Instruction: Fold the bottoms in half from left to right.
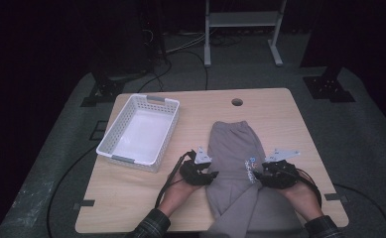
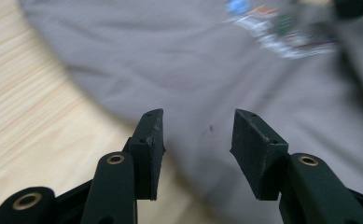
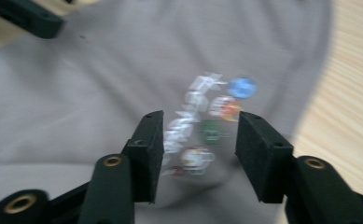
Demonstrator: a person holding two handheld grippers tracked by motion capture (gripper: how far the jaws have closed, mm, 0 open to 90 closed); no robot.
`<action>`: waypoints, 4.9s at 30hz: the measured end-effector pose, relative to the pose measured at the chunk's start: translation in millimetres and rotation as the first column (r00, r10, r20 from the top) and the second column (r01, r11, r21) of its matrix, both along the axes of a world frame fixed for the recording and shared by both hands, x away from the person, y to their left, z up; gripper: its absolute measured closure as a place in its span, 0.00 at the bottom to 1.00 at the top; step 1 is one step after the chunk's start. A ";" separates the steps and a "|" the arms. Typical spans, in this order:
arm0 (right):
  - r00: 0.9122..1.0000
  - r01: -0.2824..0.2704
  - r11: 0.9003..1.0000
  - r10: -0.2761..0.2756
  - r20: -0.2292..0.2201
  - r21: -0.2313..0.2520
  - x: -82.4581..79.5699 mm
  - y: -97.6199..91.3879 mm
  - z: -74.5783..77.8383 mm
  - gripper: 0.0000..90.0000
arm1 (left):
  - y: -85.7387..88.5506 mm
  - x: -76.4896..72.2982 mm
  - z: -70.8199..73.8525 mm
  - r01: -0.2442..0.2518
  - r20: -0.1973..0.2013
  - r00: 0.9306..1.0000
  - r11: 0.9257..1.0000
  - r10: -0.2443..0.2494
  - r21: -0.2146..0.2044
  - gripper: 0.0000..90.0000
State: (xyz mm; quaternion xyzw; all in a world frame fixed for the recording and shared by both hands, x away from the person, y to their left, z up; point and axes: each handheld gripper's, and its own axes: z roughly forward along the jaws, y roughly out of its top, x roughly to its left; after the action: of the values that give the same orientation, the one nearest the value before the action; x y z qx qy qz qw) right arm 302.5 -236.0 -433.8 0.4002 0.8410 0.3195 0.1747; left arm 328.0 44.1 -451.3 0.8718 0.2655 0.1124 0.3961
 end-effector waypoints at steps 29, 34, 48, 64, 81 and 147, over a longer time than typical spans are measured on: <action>0.983 -0.154 0.987 0.149 -0.111 -0.044 26.9 28.2 -32.1 0.33 | -1.8 31.3 -16.8 -0.011 -0.015 1.000 0.992 0.013 0.123 0.69; 0.986 -0.133 0.990 0.128 -0.106 -0.039 43.0 32.6 -32.5 0.33 | -2.2 52.2 -16.2 -0.044 -0.013 0.999 0.991 0.046 0.128 0.69; 0.993 -0.086 0.996 0.085 -0.084 -0.018 90.9 34.5 -34.0 0.33 | -8.8 96.8 -15.0 -0.129 0.043 0.991 0.978 0.124 0.165 0.69; 0.976 -0.210 0.978 0.210 -0.058 -0.001 13.1 7.2 -20.3 0.26 | 8.8 24.4 -9.7 0.016 -0.026 1.000 0.999 -0.015 0.050 0.59; 0.970 -0.223 0.974 0.218 -0.111 -0.036 18.6 17.1 -35.7 0.24 | 0.3 48.7 -18.0 -0.025 -0.031 0.999 0.994 0.028 0.102 0.62; 0.848 -0.525 0.851 0.522 -0.095 -0.018 -1.2 192.5 -29.2 0.51 | 129.1 -35.9 -29.0 -0.078 -0.023 0.997 0.993 0.080 0.084 0.07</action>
State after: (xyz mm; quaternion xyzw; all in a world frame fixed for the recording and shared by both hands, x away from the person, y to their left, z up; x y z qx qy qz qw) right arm 301.3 -43.5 -463.0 0.1655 0.9316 0.3191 0.0533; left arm 292.1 173.2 -480.3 0.8776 0.3002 0.1273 0.3514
